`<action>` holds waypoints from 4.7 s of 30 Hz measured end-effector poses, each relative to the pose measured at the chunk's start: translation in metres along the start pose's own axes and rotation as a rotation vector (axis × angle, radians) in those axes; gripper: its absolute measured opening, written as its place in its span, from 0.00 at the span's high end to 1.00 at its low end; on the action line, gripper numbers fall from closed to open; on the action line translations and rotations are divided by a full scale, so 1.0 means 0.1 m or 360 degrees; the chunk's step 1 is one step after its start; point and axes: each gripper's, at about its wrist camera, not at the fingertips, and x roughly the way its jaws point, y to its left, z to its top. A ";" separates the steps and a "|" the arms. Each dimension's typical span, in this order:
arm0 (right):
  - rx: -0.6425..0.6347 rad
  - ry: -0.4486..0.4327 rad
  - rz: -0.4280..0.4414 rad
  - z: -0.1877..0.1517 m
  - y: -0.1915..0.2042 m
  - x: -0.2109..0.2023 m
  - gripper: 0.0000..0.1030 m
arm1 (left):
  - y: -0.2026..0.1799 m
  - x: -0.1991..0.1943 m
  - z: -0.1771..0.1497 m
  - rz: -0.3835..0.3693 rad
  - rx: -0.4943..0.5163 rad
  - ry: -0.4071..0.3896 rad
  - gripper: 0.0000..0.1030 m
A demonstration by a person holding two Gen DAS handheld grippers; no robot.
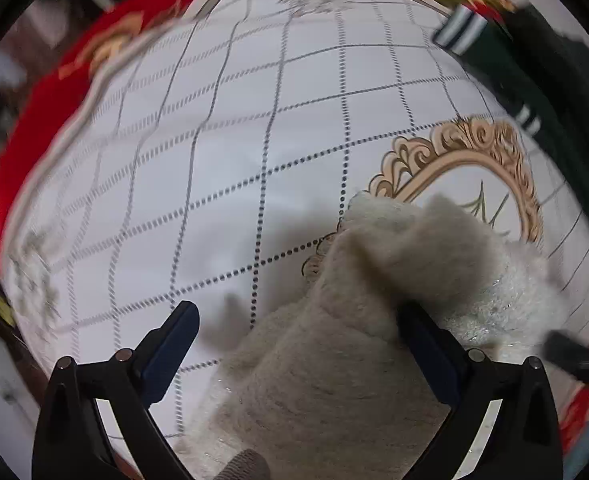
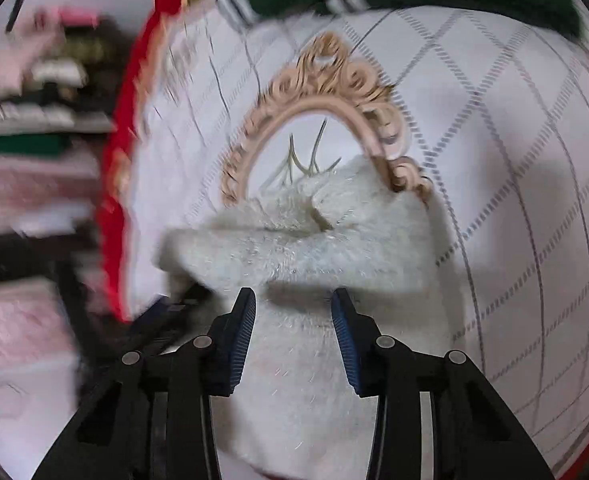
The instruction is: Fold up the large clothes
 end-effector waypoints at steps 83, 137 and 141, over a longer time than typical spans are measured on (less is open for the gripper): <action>0.0252 -0.0507 0.1304 2.12 -1.28 -3.06 0.56 | -2.11 -1.81 2.63 -0.0860 0.0534 -0.0473 0.86; 0.0253 -0.1305 -0.1100 -1.89 1.59 -5.55 0.00 | -1.17 -4.68 0.18 -0.0337 0.0840 -0.0815 0.01; 0.0212 -0.1364 -0.1076 -2.34 1.90 -5.84 0.00 | -1.05 -5.05 -0.05 -0.0348 0.0840 -0.0873 0.01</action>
